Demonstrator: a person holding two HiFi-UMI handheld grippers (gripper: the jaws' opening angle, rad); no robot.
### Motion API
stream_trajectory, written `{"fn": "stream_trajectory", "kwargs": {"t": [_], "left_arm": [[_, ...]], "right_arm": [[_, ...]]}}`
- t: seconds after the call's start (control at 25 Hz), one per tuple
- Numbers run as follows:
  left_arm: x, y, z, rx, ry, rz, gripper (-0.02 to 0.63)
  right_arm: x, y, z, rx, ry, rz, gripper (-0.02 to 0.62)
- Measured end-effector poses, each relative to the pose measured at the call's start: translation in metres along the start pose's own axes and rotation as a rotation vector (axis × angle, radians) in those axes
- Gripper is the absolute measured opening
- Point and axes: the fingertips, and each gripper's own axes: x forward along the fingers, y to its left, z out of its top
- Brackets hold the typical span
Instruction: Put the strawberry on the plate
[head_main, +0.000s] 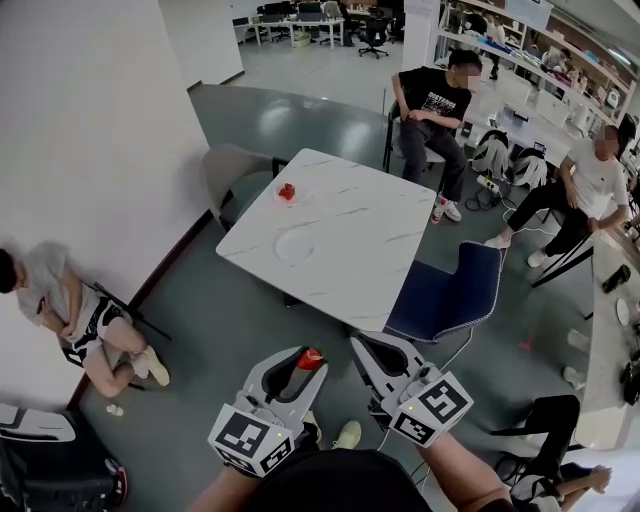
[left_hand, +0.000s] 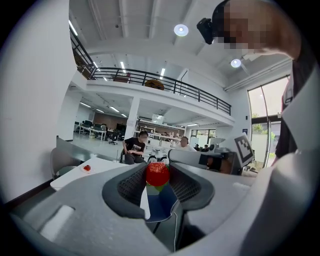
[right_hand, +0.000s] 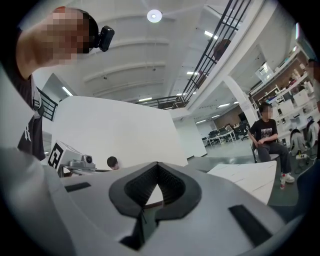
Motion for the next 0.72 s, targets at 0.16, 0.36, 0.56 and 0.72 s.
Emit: {"fn": "stream_trajectory", "kwargs": {"t": [0.16, 0.36, 0.56, 0.72], "left_arm": [[0.009, 0.021, 0.001, -0.004, -0.003, 0.002, 0.152], [0.022, 0.062, 0.01, -0.005, -0.02, -0.019, 0.151], [0.037, 0.114, 0.024, 0.03, -0.025, -0.05, 0.15], [0.05, 0.156, 0.03, 0.054, -0.017, -0.073, 0.15]], "right_arm": [[0.02, -0.008, 0.0, -0.005, 0.01, 0.002, 0.002], [0.06, -0.017, 0.002, -0.025, 0.019, -0.016, 0.002], [0.11, -0.031, 0.007, -0.037, 0.014, -0.057, 0.002], [0.147, -0.04, 0.008, -0.045, 0.015, -0.09, 0.002]]}}
